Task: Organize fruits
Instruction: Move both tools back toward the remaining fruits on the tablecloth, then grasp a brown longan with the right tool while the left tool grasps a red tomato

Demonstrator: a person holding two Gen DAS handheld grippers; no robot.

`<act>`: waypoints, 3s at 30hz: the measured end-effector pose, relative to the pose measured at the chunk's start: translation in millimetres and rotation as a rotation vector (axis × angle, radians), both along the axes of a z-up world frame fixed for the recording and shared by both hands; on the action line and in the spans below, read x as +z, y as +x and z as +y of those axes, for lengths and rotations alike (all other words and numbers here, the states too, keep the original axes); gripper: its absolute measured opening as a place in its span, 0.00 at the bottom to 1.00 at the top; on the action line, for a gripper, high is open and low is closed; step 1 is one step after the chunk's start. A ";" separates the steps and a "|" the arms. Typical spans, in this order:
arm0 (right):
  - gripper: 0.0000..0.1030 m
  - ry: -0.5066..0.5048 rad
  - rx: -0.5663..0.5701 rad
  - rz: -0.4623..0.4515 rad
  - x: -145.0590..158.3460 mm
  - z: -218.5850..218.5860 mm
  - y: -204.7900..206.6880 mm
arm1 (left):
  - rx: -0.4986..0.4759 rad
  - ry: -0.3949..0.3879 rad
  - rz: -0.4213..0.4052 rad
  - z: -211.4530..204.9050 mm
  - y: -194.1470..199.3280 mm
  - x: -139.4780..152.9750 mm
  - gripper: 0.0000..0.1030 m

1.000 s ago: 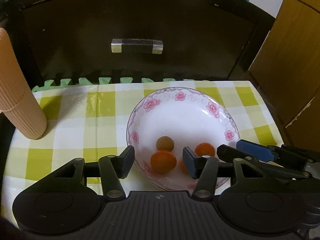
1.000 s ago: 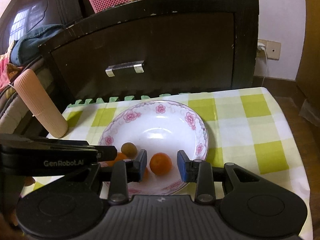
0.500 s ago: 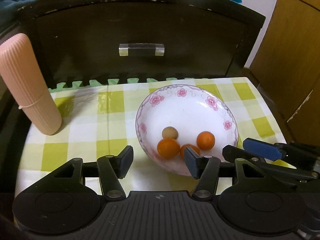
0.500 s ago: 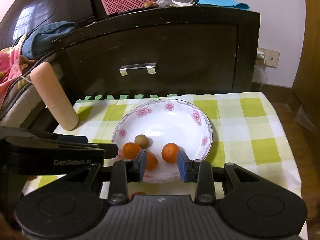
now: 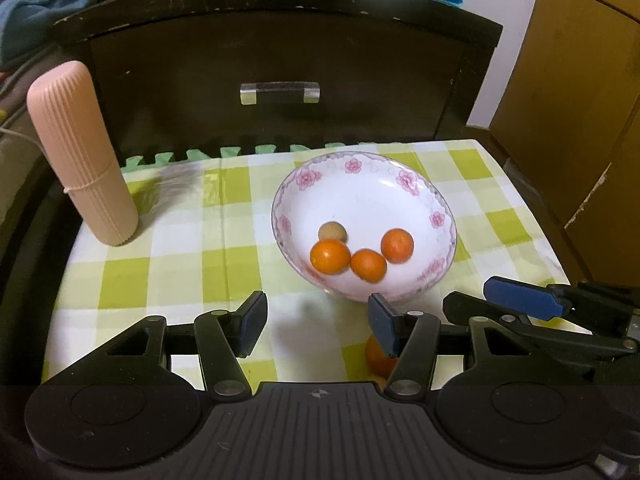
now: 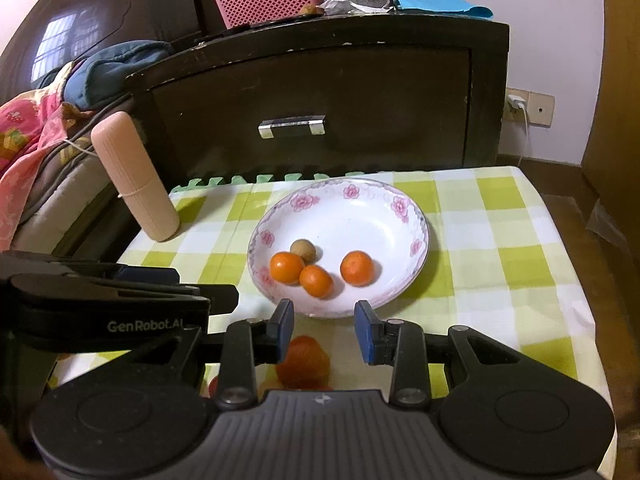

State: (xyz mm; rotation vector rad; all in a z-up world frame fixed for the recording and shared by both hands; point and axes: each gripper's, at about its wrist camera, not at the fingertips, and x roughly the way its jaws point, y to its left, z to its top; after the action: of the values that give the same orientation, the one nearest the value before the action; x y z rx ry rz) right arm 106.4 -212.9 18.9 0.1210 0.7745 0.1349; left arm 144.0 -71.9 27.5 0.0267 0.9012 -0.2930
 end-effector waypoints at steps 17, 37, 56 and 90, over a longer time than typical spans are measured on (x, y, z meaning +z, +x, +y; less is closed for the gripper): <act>0.32 0.001 0.025 0.058 -10.7 13.8 -30.6 | -0.015 0.025 0.038 8.0 -36.2 -7.9 0.58; 0.32 0.004 0.142 0.131 -32.1 50.6 -48.5 | 0.036 0.047 0.144 43.4 -57.7 -29.6 0.62; 0.34 -0.061 0.330 0.173 -69.3 105.3 -41.9 | 0.109 -0.002 0.167 64.9 -47.6 -27.9 0.70; 0.24 -0.026 0.184 0.217 -72.2 46.2 -60.3 | 0.050 0.043 0.189 32.7 -26.2 -66.4 0.52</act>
State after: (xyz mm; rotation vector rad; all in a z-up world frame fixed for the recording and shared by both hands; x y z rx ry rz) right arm 46.2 -166.6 -53.3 0.0390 1.0031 0.2898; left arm 117.8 -39.2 -38.8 0.0160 1.0946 -0.2316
